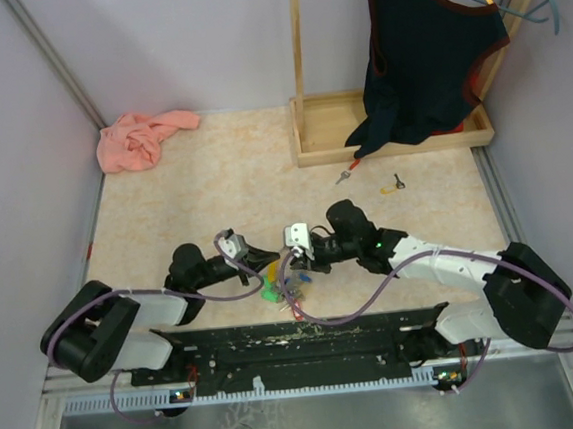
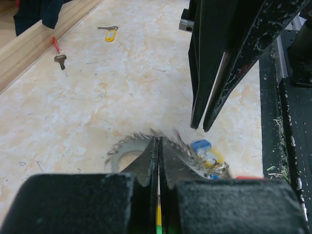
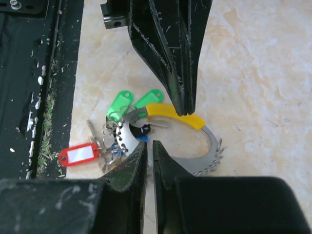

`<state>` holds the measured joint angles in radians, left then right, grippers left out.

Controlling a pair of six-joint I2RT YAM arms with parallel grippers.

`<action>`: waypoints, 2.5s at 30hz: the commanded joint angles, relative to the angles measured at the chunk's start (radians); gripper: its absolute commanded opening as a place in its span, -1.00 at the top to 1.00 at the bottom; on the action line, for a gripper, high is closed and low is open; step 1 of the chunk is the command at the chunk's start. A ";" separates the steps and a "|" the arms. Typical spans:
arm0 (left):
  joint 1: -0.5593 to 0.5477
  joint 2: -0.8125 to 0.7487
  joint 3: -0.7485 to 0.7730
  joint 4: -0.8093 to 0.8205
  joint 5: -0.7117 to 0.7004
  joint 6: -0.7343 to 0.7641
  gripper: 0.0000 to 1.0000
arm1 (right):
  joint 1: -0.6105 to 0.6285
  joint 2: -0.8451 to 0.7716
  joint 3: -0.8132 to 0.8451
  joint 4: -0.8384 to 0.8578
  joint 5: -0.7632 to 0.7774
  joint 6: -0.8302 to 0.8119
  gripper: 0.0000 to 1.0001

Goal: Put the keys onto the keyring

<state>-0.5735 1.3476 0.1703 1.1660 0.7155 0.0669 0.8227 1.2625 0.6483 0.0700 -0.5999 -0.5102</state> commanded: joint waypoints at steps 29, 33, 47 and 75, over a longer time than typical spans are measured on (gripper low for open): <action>-0.136 -0.014 0.125 -0.495 -0.279 -0.438 -0.08 | -0.065 0.100 -0.079 0.043 0.239 0.605 0.49; -0.144 0.040 0.146 -0.493 -0.271 -0.443 -0.07 | -0.076 0.154 -0.072 0.061 0.225 0.604 0.50; -0.155 0.144 0.173 -0.487 -0.272 -0.454 -0.03 | -0.082 0.227 -0.075 0.097 0.166 0.612 0.52; -0.175 0.240 0.186 -0.445 -0.317 -0.489 0.15 | -0.096 0.216 -0.071 0.131 0.055 0.634 0.78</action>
<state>-0.7444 1.5837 0.3592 0.7341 0.4183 -0.4229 0.7364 1.5032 0.5682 0.1879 -0.5251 0.1253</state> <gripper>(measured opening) 0.424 0.111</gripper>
